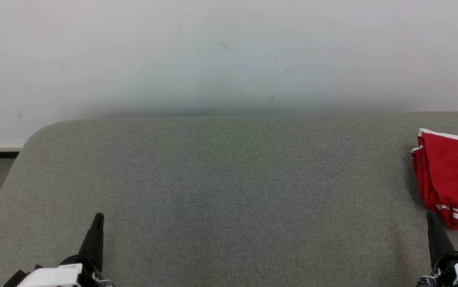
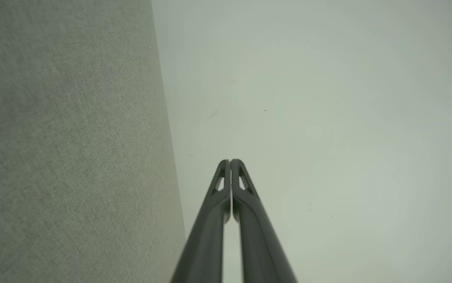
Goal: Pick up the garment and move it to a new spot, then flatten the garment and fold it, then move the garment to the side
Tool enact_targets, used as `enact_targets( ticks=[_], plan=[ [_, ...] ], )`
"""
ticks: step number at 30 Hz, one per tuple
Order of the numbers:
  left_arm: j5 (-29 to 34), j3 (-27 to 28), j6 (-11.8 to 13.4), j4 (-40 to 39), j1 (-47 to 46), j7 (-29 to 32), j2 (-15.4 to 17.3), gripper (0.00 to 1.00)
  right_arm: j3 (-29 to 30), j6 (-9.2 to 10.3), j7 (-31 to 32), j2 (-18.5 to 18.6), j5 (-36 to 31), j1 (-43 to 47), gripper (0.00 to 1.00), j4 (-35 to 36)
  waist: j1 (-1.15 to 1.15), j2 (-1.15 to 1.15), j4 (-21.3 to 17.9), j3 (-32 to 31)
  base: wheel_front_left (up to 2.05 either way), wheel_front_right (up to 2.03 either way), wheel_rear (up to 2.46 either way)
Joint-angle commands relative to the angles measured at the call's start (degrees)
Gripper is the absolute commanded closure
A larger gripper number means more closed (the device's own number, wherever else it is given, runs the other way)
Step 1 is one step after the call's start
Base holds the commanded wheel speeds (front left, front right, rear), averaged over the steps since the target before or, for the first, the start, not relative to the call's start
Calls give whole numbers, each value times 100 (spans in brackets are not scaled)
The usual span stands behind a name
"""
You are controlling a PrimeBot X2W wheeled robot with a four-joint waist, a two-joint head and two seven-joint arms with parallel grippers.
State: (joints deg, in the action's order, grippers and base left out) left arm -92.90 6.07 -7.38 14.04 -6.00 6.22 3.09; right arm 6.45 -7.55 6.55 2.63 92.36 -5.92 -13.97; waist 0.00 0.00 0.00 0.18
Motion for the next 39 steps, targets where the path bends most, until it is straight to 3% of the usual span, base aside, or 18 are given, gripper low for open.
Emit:
enact_targets(
  ticks=[1, 39],
  plan=[
    [26, 23, -29, 4, -50, 14, 23, 100, 19, 12, 19, 46, 11, -69, 100, -15, 0, 0, 0, 0, 0, 0, 0],
    [56, 43, -30, 4, -52, 26, 8, 100, 19, 12, 18, 47, 12, -69, 100, -15, 0, 0, 0, 0, 0, 0, 0]
  ],
)
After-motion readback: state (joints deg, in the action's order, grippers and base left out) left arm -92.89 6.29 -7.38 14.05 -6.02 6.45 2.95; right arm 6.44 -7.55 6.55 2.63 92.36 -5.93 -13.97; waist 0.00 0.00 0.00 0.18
